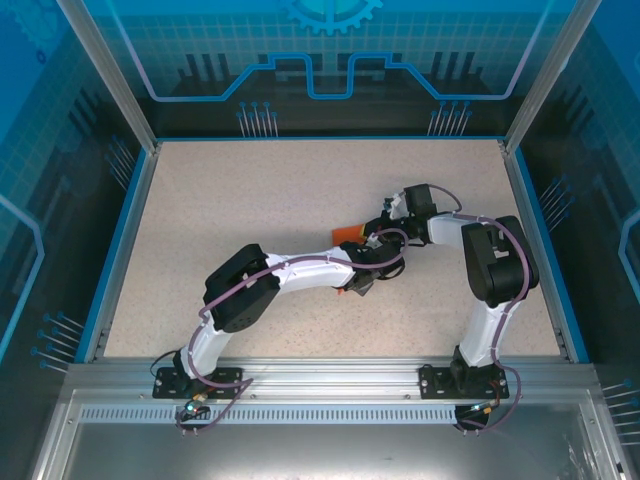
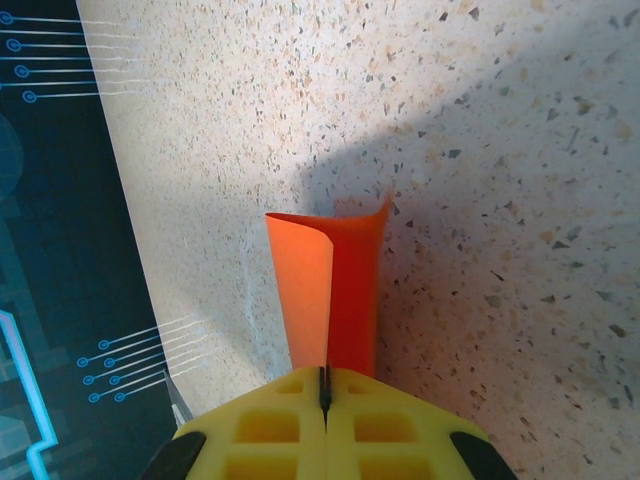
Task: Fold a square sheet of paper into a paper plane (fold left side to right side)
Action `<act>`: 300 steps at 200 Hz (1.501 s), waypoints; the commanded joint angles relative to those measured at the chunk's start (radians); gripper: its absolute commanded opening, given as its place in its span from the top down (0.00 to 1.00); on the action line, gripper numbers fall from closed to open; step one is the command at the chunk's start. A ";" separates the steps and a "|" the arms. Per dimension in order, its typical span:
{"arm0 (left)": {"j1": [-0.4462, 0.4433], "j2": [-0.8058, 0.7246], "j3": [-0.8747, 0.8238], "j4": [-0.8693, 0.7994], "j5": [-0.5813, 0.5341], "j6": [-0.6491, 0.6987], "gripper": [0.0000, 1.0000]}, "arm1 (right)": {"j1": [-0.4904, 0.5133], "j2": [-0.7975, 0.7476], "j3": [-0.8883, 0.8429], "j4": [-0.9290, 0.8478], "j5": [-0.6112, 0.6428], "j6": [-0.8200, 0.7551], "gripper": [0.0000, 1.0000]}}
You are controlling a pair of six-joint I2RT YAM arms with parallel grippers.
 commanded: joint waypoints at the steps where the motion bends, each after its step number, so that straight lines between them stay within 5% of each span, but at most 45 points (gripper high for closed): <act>1: -0.003 0.015 0.009 0.006 0.026 0.004 0.79 | 0.020 0.006 0.005 -0.030 0.004 -0.027 0.98; 102: 0.066 -0.075 -0.093 0.143 0.268 -0.055 0.87 | -0.077 -0.277 -0.037 -0.168 0.150 -0.186 0.45; 177: 0.132 -0.128 -0.183 0.280 0.451 -0.116 0.88 | -0.161 -0.391 -0.124 -0.230 0.182 -0.259 0.39; 237: 0.270 -0.246 -0.442 0.688 0.770 -0.291 0.88 | -0.177 -0.438 -0.251 -0.144 0.129 -0.268 0.29; 300: 0.349 -0.214 -0.578 0.980 0.939 -0.449 0.89 | -0.092 -0.377 -0.312 0.013 0.094 -0.216 0.31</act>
